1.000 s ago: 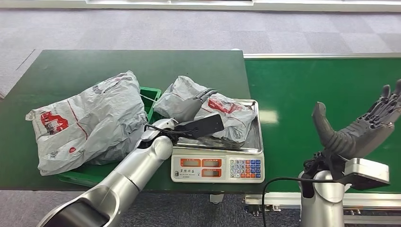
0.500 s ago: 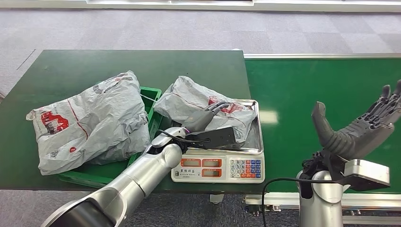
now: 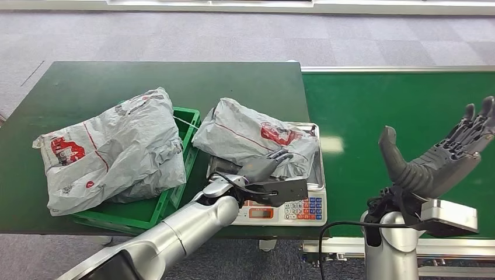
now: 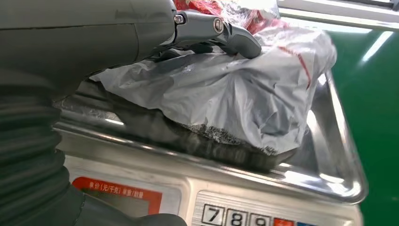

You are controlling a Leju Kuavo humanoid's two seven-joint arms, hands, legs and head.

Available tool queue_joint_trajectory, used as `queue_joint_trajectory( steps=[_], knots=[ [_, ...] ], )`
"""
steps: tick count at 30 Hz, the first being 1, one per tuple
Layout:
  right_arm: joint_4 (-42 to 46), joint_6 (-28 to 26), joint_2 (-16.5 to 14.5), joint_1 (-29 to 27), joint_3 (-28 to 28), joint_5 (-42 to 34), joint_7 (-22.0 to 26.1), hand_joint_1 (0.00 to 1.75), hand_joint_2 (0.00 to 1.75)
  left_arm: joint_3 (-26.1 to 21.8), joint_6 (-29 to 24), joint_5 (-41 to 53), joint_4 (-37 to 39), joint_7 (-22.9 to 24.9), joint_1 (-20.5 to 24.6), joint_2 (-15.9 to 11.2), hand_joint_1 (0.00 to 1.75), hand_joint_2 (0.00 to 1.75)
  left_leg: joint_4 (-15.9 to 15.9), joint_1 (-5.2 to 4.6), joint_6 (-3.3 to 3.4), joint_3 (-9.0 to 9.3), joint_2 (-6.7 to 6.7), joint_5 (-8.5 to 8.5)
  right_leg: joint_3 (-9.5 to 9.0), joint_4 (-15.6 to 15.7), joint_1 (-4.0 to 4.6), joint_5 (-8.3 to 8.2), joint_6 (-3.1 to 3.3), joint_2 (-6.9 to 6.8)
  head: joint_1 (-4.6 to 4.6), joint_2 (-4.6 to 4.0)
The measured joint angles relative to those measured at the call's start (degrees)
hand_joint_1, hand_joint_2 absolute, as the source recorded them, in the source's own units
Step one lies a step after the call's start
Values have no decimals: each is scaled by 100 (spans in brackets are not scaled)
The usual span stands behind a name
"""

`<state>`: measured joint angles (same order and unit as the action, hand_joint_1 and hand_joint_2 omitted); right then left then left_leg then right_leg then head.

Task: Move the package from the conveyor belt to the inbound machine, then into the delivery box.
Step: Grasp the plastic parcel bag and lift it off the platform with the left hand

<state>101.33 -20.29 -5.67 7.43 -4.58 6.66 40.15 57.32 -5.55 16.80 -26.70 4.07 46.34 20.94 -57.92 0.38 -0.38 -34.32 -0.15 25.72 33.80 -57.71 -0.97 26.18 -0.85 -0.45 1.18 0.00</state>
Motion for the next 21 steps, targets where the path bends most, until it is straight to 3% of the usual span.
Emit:
queue_joint_trajectory(
  steps=[1,2,10,21],
  knots=[
    [8,13,-12,0,-7,-2,0,0,175,162,-89,-18,10,104,11,0,150,175,0,0,0,0,0,0,0,0,0,0,0,0,0,0],
    [12,29,-24,0,-14,-4,0,0,175,320,-188,-12,24,223,25,0,175,175,0,0,0,0,0,0,-1,0,0,0,0,0,0,0],
    [70,90,-139,4,-92,28,0,0,175,1195,-919,55,161,667,105,0,175,175,0,0,0,3,0,0,-5,0,1,0,0,0,0,0],
    [91,92,-233,4,-93,125,0,0,175,1317,-988,-265,272,475,206,0,175,175,0,0,0,4,0,0,-6,0,1,0,0,0,0,0]
  ],
)
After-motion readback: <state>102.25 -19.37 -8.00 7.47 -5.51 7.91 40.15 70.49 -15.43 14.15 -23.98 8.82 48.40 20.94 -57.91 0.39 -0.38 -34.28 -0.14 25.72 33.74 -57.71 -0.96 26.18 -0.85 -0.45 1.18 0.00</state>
